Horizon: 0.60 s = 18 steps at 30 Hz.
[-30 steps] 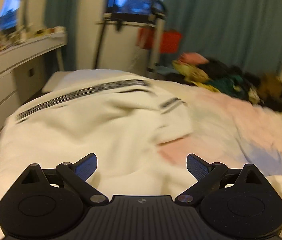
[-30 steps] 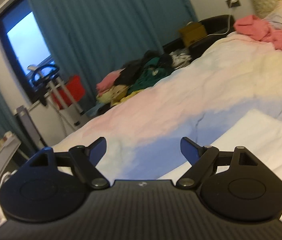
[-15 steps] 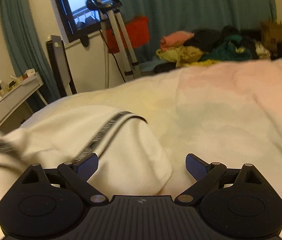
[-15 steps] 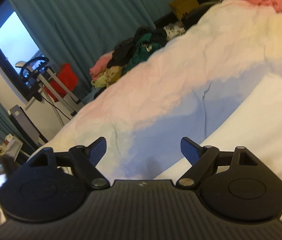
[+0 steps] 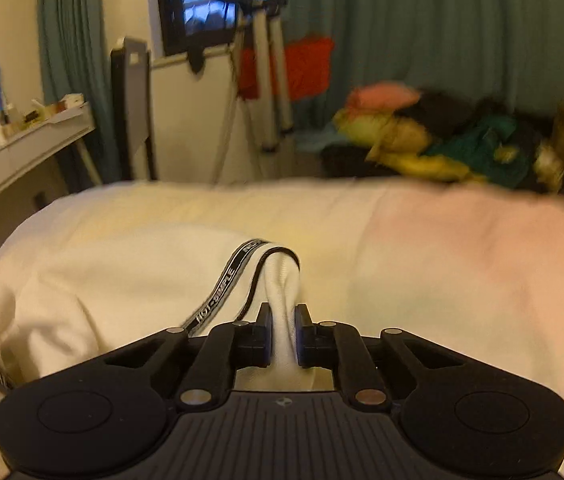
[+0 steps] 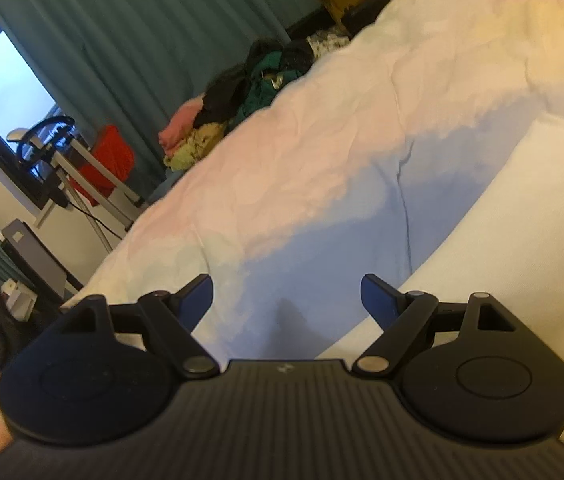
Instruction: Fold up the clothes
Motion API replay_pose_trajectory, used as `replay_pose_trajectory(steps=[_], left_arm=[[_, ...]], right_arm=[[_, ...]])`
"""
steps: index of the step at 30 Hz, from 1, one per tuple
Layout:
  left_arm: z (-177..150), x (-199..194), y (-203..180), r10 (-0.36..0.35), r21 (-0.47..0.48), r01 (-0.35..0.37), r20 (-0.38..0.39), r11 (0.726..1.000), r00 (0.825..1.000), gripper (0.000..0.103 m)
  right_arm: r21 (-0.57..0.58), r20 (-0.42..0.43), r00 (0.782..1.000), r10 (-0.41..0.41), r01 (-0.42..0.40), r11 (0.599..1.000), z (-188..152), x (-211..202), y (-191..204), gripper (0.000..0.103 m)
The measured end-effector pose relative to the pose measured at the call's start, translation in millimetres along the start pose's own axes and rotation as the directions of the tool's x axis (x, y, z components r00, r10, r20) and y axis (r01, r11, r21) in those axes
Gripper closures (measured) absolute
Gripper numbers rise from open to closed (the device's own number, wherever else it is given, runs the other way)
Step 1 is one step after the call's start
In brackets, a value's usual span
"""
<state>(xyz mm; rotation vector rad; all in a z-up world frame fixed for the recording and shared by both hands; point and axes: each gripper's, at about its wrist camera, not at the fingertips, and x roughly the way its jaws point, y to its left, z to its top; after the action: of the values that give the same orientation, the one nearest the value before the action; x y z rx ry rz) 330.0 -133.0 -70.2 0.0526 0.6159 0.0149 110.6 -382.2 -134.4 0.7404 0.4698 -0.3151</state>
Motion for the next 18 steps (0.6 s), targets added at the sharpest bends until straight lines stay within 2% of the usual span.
replay_pose_trajectory(steps=[3,5,6,8,10,11,12,13,15,18], left_arm=[[27,-30,-13,-0.116,-0.024,0.117,0.039,0.993,0.993,0.092],[41,-50,-27,-0.209,-0.03,0.212,0.066,0.977,0.976,0.092],[48,-61,-34,-0.264,-0.035,0.267,0.087,0.963,0.961,0.092],[62,-77,-49,-0.372,-0.043,0.379,0.121,0.924,0.92,0.092],[71,-86,-66,-0.483,-0.054,0.493,0.136,0.868,0.865,0.092],[72,-87,-75,-0.528,-0.056,0.538,0.135,0.841,0.839,0.09],[71,-88,-84,-0.559,-0.051,0.568,0.128,0.821,0.819,0.084],[70,-87,-92,-0.571,-0.046,0.579,0.121,0.814,0.812,0.079],[63,-86,-99,-0.574,-0.043,0.582,0.117,0.812,0.81,0.046],[45,-92,-83,-0.564,-0.049,0.57,0.096,0.82,0.82,0.036]], right_arm=[[0.012,0.032,0.999,-0.014,0.014,1.0,3,-6,-3,0.02],[0.031,0.056,0.998,-0.032,0.03,0.999,5,-11,-7,0.02],[0.041,0.069,0.997,-0.043,0.04,0.998,6,-13,-9,0.02],[0.06,0.093,0.994,-0.065,0.059,0.996,8,-16,-13,0.02],[0.084,0.118,0.989,-0.086,0.077,0.993,10,-19,-18,0.02],[0.096,0.13,0.987,-0.096,0.084,0.992,11,-21,-21,0.02],[0.103,0.14,0.985,-0.103,0.089,0.991,12,-21,-23,0.02],[0.107,0.149,0.983,-0.109,0.093,0.99,13,-22,-25,0.02],[0.11,0.158,0.981,-0.116,0.1,0.989,14,-21,-29,0.019],[0.105,0.128,0.987,-0.1,0.087,0.991,13,-13,-32,0.019]])
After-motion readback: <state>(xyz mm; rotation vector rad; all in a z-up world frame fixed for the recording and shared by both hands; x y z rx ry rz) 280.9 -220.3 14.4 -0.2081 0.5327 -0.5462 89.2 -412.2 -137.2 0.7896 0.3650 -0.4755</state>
